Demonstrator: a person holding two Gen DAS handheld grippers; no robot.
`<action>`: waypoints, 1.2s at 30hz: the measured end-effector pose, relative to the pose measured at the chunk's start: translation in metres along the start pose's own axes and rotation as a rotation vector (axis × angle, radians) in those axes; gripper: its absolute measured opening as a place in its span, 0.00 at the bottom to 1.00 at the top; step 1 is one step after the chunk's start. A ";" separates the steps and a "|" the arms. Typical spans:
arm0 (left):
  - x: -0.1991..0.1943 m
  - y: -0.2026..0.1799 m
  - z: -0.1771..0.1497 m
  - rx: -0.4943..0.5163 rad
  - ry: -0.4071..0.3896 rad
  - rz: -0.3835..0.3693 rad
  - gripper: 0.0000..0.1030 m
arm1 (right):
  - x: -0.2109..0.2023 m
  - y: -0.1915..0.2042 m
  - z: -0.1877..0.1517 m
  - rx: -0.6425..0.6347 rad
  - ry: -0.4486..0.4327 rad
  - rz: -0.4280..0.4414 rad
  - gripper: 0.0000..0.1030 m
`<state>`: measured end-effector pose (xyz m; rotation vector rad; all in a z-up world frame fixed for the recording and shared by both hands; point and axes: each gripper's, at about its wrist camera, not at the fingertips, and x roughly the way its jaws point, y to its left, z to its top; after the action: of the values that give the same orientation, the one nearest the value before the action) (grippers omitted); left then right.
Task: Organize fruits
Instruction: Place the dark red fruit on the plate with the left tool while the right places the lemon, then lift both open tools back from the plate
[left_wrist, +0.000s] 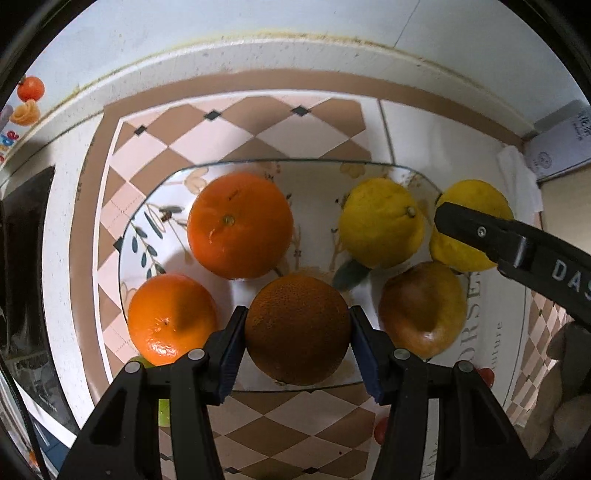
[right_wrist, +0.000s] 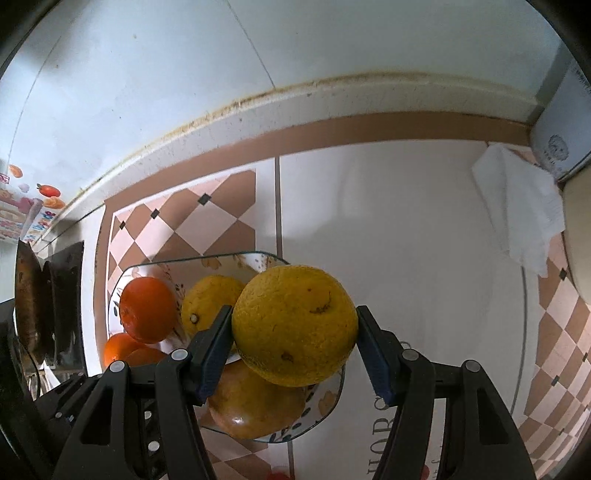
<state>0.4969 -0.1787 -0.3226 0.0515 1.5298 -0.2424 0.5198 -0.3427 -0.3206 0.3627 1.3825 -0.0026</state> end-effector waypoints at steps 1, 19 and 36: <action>0.002 0.002 0.000 -0.011 0.006 -0.006 0.50 | 0.003 -0.001 0.000 0.005 0.012 0.005 0.66; -0.044 0.045 -0.023 -0.075 -0.086 0.002 0.92 | -0.018 0.002 -0.014 -0.008 0.009 -0.061 0.89; -0.117 0.079 -0.107 -0.120 -0.296 0.108 0.92 | -0.100 0.054 -0.118 -0.135 -0.149 -0.181 0.89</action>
<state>0.4040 -0.0670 -0.2211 0.0026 1.2402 -0.0680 0.3985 -0.2829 -0.2285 0.1210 1.2558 -0.0833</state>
